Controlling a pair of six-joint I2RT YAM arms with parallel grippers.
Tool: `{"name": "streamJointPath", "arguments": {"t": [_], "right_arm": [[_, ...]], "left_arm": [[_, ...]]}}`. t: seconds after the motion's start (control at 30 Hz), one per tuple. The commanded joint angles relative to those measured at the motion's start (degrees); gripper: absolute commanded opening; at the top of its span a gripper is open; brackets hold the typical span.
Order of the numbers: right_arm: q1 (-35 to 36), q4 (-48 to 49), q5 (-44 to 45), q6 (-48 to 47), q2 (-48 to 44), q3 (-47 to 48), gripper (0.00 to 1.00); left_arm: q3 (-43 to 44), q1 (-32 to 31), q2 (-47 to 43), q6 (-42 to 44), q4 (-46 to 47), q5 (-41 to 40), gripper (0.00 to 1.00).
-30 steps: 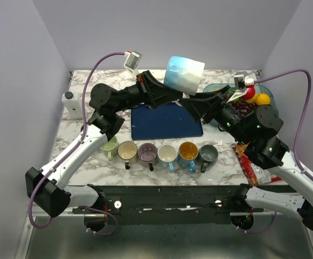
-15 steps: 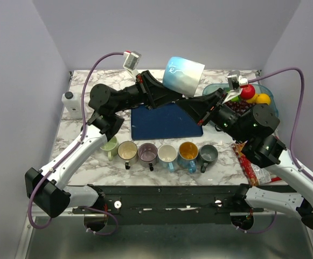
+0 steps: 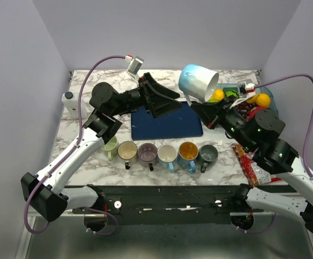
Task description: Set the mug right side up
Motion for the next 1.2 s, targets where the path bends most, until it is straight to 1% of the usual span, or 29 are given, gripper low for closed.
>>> {"name": "streamJointPath", "arguments": {"t": [0.0,0.03,0.07,0.1,0.13,0.17,0.2,0.23,0.3,0.37,0.47,0.53,0.67,0.83,0.9,1.17], "right_arm": [[-0.25,-12.98,14.79,-0.48,-3.61,2.21,0.01],[-0.25,-16.43,19.86,0.83,-4.05,2.57,0.0],[-0.25,-19.86,22.78,1.8,-4.14,3.09,0.01],[-0.25,-27.99,25.68,3.2,-4.14,3.27,0.01],[-0.25,-32.07,31.46,6.44,-3.53,3.45,0.01],[-0.34,-35.94,33.43,8.38,-3.27,3.45,0.01],[-0.42,-42.59,35.01,10.4,-3.09,2.84,0.01],[-1.12,-45.18,36.6,13.64,-2.83,2.05,0.01],[-2.26,-50.89,36.79,16.74,-2.39,-1.27,0.01],[-4.98,-52.76,35.56,19.47,-2.47,-4.01,0.01],[-9.47,-52.24,31.88,19.74,-2.39,-9.98,0.01],[-12.45,-50.23,29.16,18.78,-1.6,-13.49,0.01],[-15.62,-47.94,27.48,17.81,1.47,-17.02,0.01],[-17.73,-43.28,23.0,14.82,5.34,-19.66,0.01],[-18.96,-41.0,19.66,12.89,6.84,-20.63,0.01],[-25.47,-35.54,10.26,6.48,11.23,-21.78,0.01]], "left_arm": [[0.78,0.57,-2.01,12.18,-16.76,-6.04,0.99],[1.04,0.66,-2.45,14.11,-19.87,-7.64,0.99],[1.04,0.66,-2.8,18.05,-22.6,-9.65,0.99],[1.13,0.75,-2.98,19.57,-27.76,-11.5,0.99],[1.04,0.75,-3.41,21.06,-29.73,-14.91,0.99],[0.87,0.75,-3.42,22.21,-31.4,-16.08,0.99],[0.61,0.75,-3.59,23.96,-33.94,-17.05,0.99],[0.43,0.75,-3.68,24.67,-35.01,-18.53,0.99],[-0.01,0.75,-3.86,25.46,-37.38,-19.42,0.99],[-0.27,0.75,-3.77,25.82,-38.36,-19.69,0.99],[-1.15,0.75,-4.21,25.82,-39.06,-19.6,0.99],[-1.59,0.83,-4.38,25.82,-39.06,-19.52,0.99],[-1.86,0.83,-4.74,26.0,-39.5,-19.52,0.99],[-2.21,0.83,-5.26,26.52,-40.12,-19.52,0.99],[-2.3,0.83,-5.35,26.61,-40.38,-19.52,0.99],[-3.09,0.83,-6.49,26.79,-40.91,-19.52,0.99]]}}
